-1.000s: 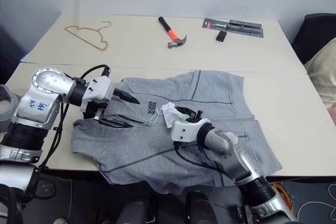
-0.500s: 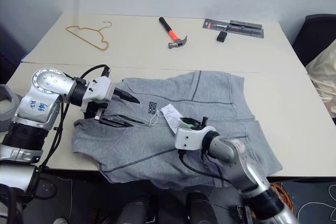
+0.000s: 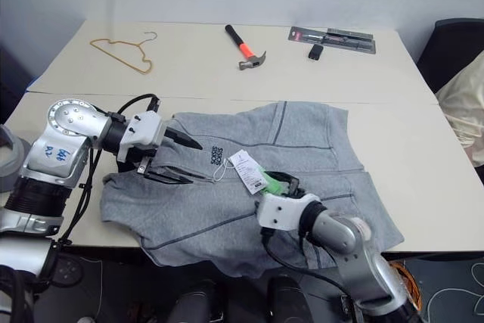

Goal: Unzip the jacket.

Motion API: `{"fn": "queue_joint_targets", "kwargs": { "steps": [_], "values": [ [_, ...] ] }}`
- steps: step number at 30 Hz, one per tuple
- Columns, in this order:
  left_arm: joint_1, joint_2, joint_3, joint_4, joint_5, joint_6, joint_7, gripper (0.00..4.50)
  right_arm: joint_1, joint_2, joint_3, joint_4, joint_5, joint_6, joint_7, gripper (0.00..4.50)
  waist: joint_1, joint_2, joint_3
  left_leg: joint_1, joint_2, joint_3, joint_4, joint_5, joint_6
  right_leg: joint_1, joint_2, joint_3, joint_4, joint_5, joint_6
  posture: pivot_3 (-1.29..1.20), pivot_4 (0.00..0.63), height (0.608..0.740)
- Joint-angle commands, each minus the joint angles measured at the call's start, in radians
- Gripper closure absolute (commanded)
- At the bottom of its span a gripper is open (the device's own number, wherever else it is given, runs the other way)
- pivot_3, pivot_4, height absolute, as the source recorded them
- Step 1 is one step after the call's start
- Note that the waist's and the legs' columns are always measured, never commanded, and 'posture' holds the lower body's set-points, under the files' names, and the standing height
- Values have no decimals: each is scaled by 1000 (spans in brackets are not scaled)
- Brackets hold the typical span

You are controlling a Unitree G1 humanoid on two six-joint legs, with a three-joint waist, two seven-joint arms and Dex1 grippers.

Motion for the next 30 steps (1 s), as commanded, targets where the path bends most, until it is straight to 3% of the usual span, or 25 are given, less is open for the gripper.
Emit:
{"fn": "queue_joint_targets", "kwargs": {
  "steps": [1,7,13,20,26,30],
  "values": [
    [-37,-3,4,6,3,-10,-13,489,-49,45,52,34,-27,9,-33,617,2,0,0,0,0,0,0,0,0,0,0,0,0,0,0,0,150,740],
    [-56,-2,-1,18,7,-10,-26,489,-121,90,145,160,-112,-3,-84,617,1,0,0,-1,0,0,0,0,0,0,0,0,0,0,0,0,150,740],
    [-58,-5,0,30,10,-17,-23,489,-137,20,169,211,-257,-26,-137,617,0,0,0,-1,0,0,0,0,0,0,0,0,1,0,0,0,150,740],
    [-52,-18,4,36,12,-28,-5,489,-127,-57,98,193,-290,-18,-150,617,10,0,0,-1,-1,-1,1,0,0,1,-1,-1,1,0,0,0,150,740],
    [-44,-24,6,39,19,-43,4,489,-122,-34,46,191,-250,18,-155,617,5,0,0,-1,-1,-1,1,0,0,1,-1,-1,1,0,0,0,150,740],
    [-36,-23,8,35,19,-45,9,489,-143,-36,88,241,-237,-41,-143,617,3,0,0,-1,-1,-1,1,0,0,1,-1,-1,1,0,0,0,150,740]
  ]
}}
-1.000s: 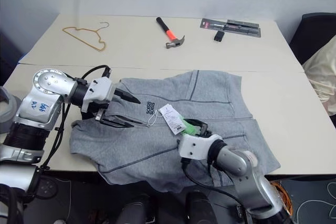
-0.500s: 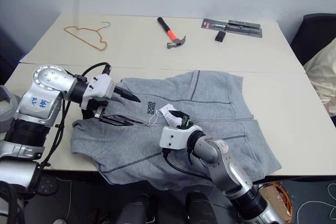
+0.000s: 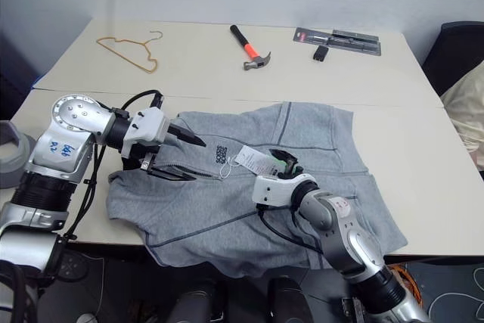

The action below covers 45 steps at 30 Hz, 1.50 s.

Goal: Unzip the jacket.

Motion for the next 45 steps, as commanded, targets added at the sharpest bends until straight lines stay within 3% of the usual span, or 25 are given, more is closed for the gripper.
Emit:
{"fn": "queue_joint_targets", "kwargs": {
  "steps": [1,9,12,16,31,34,38,45],
  "values": [
    [3,4,17,-7,2,-12,7,489,-4,1,25,44,8,-45,12,617,-2,0,0,0,0,0,0,0,0,0,0,0,0,0,0,0,150,740],
    [-2,9,19,-14,1,0,7,489,-39,61,63,124,-61,-65,-55,617,-14,0,0,2,2,1,-1,1,-2,0,1,1,0,-1,-1,0,150,740],
    [-1,14,20,-20,-1,5,5,489,-50,87,32,109,-29,-44,-47,1137,-13,0,0,3,2,1,-1,1,-2,0,1,1,0,-1,-2,0,150,740],
    [0,19,22,-15,1,2,2,489,-67,81,-4,67,-8,-21,-19,2445,-7,0,0,3,1,1,-1,1,-2,0,1,1,1,-1,-2,0,150,740],
    [-25,2,13,15,10,-9,5,489,-129,104,1,74,25,-4,14,2445,-5,0,0,1,1,0,-2,1,-2,-2,1,0,1,-1,-2,0,150,740],
    [-27,-1,12,20,12,-8,8,489,-145,110,21,169,29,-38,-14,2996,-5,0,0,0,1,0,-2,1,-2,-1,1,0,1,-1,-2,0,150,740],
    [3,13,16,14,13,-2,4,489,-145,121,3,193,53,-40,-22,4332,-5,0,0,0,1,0,-2,1,-2,-1,1,0,1,-1,-2,0,150,740],
    [106,24,-24,55,80,-89,3,489,-101,127,-46,155,91,12,-42,4461,-6,0,0,0,1,0,-3,1,-2,-2,1,0,1,-1,-2,0,150,740]
  ]
}}
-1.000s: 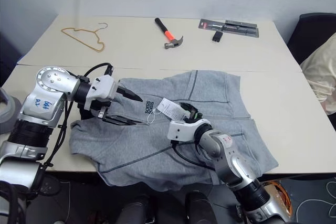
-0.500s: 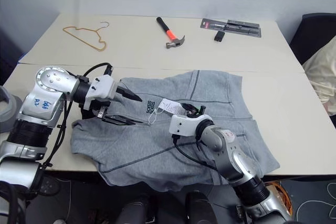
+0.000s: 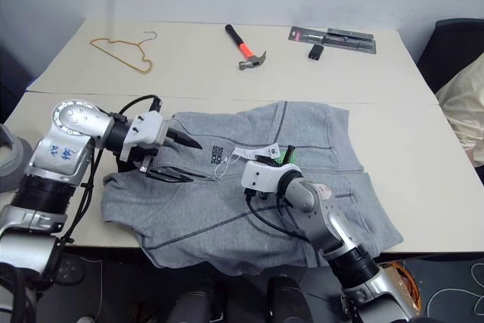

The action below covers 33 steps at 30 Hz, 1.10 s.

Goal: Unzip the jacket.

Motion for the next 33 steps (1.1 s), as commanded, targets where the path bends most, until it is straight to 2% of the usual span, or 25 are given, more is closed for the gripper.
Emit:
{"fn": "queue_joint_targets", "kwargs": {
  "steps": [1,11,15,21,25,30,33],
  "values": [
    [28,7,-24,40,54,-77,10,489,24,10,-53,-54,25,36,-23,4461,1,0,0,0,0,0,0,0,0,0,0,0,0,0,0,0,150,740],
    [-44,-122,-73,409,212,-267,179,489,68,86,-181,-173,141,155,-56,4461,5,0,0,0,-1,0,1,0,1,0,-1,-1,0,0,0,0,150,740],
    [-65,-147,-60,502,216,-300,223,489,81,125,-298,-236,223,257,-75,4461,10,4,-2,3,-2,0,1,0,1,3,-2,-1,-1,0,0,0,150,740],
    [-62,-159,-44,530,206,-317,244,489,53,84,-556,-257,333,376,-131,4461,18,5,-3,6,-3,-1,0,1,2,5,-4,0,0,0,0,0,150,740],
    [-40,-160,-37,527,202,-321,254,489,3,-44,-770,-164,427,401,-142,4461,19,7,-4,6,-3,0,0,1,2,4,-4,1,0,0,0,0,150,740],
    [-25,-160,-27,518,201,-318,260,489,-51,-270,-938,73,499,329,-154,4461,18,8,-4,11,-3,3,-3,0,3,6,-4,3,-1,0,0,0,150,740],
    [-19,-157,-19,512,198,-313,260,489,-119,-390,-1010,221,553,293,-160,4461,12,13,-7,13,-3,6,-5,0,3,7,-4,6,-1,0,0,0,150,740]
  ]
}}
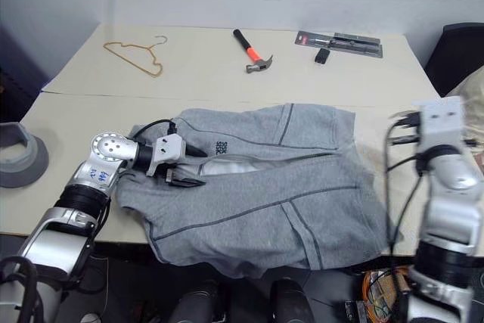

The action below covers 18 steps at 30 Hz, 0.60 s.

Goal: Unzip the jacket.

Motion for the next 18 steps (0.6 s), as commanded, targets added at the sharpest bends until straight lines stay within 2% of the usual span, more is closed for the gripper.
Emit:
{"fn": "queue_joint_targets", "kwargs": {
  "steps": [1,5,9,15,17,18],
  "values": [
    [33,11,-3,33,35,20,34,489,-73,-111,-92,98,61,-59,-22,4461,-4,4,-2,0,0,1,0,0,0,0,0,1,0,0,0,0,150,740],
    [37,12,8,22,29,27,36,489,-123,-184,-95,194,116,-96,-23,4461,-11,6,-3,1,0,2,-1,0,0,-1,0,2,0,0,0,0,150,740],
    [38,15,11,13,28,28,42,489,-131,-184,-44,215,161,-120,10,4461,-9,6,-3,0,0,2,-1,0,0,-1,0,2,-1,0,0,0,150,740],
    [46,16,50,-176,-77,184,-41,489,-78,-138,201,90,258,-44,281,4461,-15,6,-3,0,2,2,-1,0,0,-2,2,3,0,0,0,0,150,740],
    [35,47,82,-293,-173,334,-120,489,-75,-185,282,68,272,-26,398,4081,-12,6,-3,-1,2,2,-1,0,0,-3,2,3,0,0,0,0,150,740],
    [35,74,98,-353,-222,409,-164,324,-69,-215,298,49,292,-4,452,3838,-12,6,-2,-3,2,2,-1,0,0,-4,2,3,-1,0,0,0,150,740]
  ]
}}
